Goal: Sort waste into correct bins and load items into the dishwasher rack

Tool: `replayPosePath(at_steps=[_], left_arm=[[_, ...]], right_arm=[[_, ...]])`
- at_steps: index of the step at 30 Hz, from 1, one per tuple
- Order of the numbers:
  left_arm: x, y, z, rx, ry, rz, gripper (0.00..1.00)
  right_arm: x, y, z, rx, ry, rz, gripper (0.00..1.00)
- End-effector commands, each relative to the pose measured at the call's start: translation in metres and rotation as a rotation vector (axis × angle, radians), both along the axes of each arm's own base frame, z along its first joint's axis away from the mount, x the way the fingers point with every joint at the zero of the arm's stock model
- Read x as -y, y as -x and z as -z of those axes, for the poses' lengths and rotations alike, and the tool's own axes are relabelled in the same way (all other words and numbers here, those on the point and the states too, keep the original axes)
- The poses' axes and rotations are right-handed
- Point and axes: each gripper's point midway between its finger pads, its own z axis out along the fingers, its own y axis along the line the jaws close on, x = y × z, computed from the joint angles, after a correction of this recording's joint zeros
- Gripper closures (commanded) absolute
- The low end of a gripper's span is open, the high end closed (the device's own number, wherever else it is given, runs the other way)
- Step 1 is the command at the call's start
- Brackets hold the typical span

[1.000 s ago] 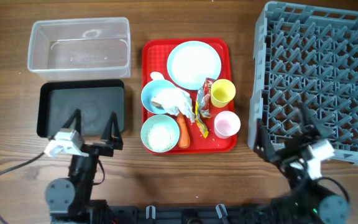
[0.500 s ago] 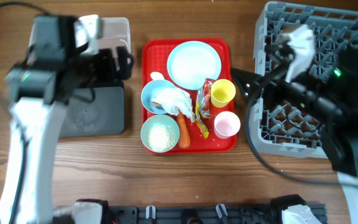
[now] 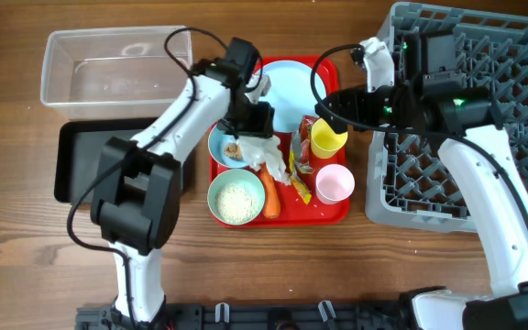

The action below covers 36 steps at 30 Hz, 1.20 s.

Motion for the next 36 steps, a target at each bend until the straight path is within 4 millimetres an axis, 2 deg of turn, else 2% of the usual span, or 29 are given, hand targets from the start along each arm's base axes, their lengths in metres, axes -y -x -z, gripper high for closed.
replayPosePath(at_steps=[1, 2, 3, 6, 10, 11, 13, 14, 15, 16, 17, 20, 22, 24, 25, 26, 27, 28, 29, 31, 32, 33, 34, 36], left_arm=[[-0.011, -0.001, 0.002, 0.021, -0.087, -0.009, 0.73], [-0.012, -0.001, 0.002, 0.022, -0.090, -0.011, 0.87], [-0.012, -0.001, 0.002, 0.022, -0.090, -0.011, 0.96], [-0.012, 0.003, -0.012, 0.027, -0.078, -0.010, 0.96], [-0.011, 0.000, -0.072, 0.154, -0.013, -0.026, 0.96], [-0.013, -0.002, -0.099, 0.215, 0.019, -0.051, 0.96], [-0.021, -0.007, -0.120, 0.268, 0.043, -0.086, 0.96], [-0.039, -0.019, -0.140, 0.328, 0.047, -0.167, 0.96], [-0.056, -0.029, -0.149, 0.367, 0.035, -0.234, 0.96], [-0.102, -0.056, -0.164, 0.459, -0.009, -0.410, 0.96], [-0.136, -0.074, -0.171, 0.520, -0.046, -0.518, 0.96], [-0.220, -0.124, -0.191, 0.706, -0.076, -0.725, 0.96], [-0.256, -0.145, -0.191, 0.769, -0.065, -0.814, 0.96], [-0.270, -0.155, -0.175, 0.758, -0.063, -0.859, 0.89], [-0.271, -0.158, -0.161, 0.731, -0.074, -0.859, 0.67], [-0.269, -0.158, -0.148, 0.698, -0.085, -0.852, 0.34], [-0.264, -0.156, -0.139, 0.671, -0.093, -0.842, 0.09], [-0.259, -0.156, -0.138, 0.666, -0.093, -0.829, 0.00], [-0.253, -0.155, -0.142, 0.670, -0.080, -0.815, 0.00], [-0.223, -0.149, -0.157, 0.652, 0.024, -0.741, 0.00], [-0.198, -0.139, -0.167, 0.624, 0.100, -0.671, 0.00], [-0.157, -0.123, -0.177, 0.595, 0.178, -0.520, 0.00], [-0.140, -0.116, -0.177, 0.579, 0.191, -0.458, 0.00], [-0.083, -0.087, -0.158, 0.505, 0.157, -0.250, 0.01]], right_arm=[[0.001, -0.006, -0.001, 0.016, 0.012, 0.009, 0.07], [0.001, -0.007, -0.001, 0.018, 0.012, 0.009, 0.07], [0.001, -0.007, -0.002, 0.020, 0.011, 0.009, 0.07], [0.001, -0.010, -0.004, 0.032, 0.007, 0.011, 0.07], [0.001, -0.011, -0.004, 0.038, 0.006, 0.011, 0.07], [0.001, -0.010, -0.004, 0.037, 0.006, 0.011, 0.07], [0.001, -0.011, -0.004, 0.037, 0.006, 0.011, 0.07], [0.001, -0.010, -0.004, 0.037, 0.006, 0.011, 0.07], [0.000, -0.010, -0.004, 0.037, 0.006, 0.011, 0.07], [0.001, -0.010, -0.004, 0.036, 0.006, 0.011, 0.07], [0.001, -0.010, -0.004, 0.036, 0.005, 0.011, 0.07], [0.000, -0.011, -0.004, 0.034, 0.002, 0.016, 0.07], [0.000, -0.011, -0.004, 0.033, 0.002, 0.016, 0.07], [0.000, -0.011, -0.005, 0.035, 0.002, 0.016, 0.07], [0.000, -0.011, -0.005, 0.038, 0.001, 0.016, 0.07], [0.000, -0.012, -0.005, 0.041, 0.001, 0.016, 0.07], [0.000, -0.013, -0.006, 0.045, 0.000, 0.016, 0.06], [0.000, -0.013, -0.006, 0.048, -0.001, 0.016, 0.06], [0.000, -0.013, -0.007, 0.049, -0.001, 0.016, 0.06], [0.000, -0.013, -0.007, 0.049, -0.002, 0.015, 0.05], [0.000, -0.013, -0.007, 0.048, -0.003, 0.015, 0.05], [0.000, -0.014, -0.007, 0.044, -0.010, 0.024, 0.05], [-0.001, -0.015, -0.008, 0.047, -0.015, 0.030, 0.05], [-0.001, -0.017, -0.010, 0.056, -0.016, 0.031, 0.05]])
